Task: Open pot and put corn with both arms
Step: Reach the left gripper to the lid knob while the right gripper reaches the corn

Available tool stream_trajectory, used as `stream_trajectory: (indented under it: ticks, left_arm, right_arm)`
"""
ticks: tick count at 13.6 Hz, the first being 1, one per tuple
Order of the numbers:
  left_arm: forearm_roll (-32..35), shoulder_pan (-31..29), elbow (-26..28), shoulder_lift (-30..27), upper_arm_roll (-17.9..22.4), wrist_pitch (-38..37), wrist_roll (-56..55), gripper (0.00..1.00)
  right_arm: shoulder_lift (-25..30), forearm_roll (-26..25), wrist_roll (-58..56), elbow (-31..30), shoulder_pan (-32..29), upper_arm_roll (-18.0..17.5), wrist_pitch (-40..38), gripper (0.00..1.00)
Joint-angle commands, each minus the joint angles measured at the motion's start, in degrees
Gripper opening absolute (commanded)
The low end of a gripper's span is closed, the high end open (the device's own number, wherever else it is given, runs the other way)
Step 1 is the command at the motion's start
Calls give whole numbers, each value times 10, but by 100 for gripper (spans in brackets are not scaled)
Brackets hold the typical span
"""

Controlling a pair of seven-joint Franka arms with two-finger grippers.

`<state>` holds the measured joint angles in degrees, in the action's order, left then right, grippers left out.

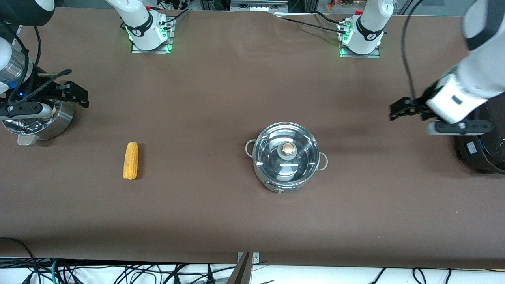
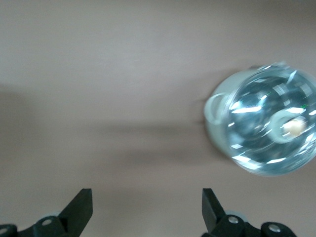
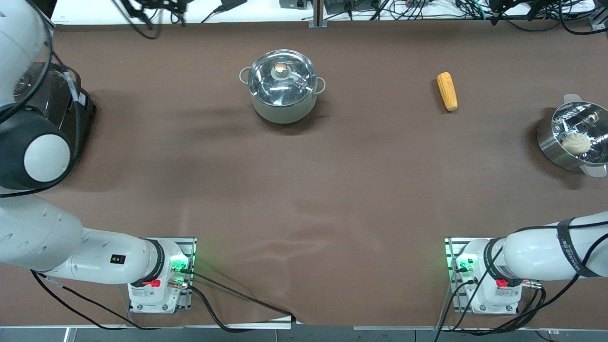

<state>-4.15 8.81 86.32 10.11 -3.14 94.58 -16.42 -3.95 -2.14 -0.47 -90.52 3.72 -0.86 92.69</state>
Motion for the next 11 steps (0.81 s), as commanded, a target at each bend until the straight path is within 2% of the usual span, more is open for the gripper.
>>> stream_trajectory:
  ticks: [1,2,5,7,9,11]
  left_arm:
    - [-11,50,-12,27,-3,31,-104,98]
    - [-11,69,-14,38,-3,37,-140,98]
    - [-10,110,-67,94,-3,45,-205,98]
    - [-10,138,-110,139,1,46,-236,98]
    - [-7,170,-143,180,5,46,-267,99]
    - [-2,199,-152,214,10,88,-282,99]
  right_arm:
    - [-5,-1,-2,14,-3,-2,-2,100]
    - [-7,4,1,14,-5,-2,5,100]
    - [-84,-8,3,17,-3,-2,34,100]
    - [-95,-7,3,12,-6,-1,81,100]
    - [-133,-5,4,12,-6,-1,122,100]
    - [-180,-2,4,10,-7,-1,184,100]
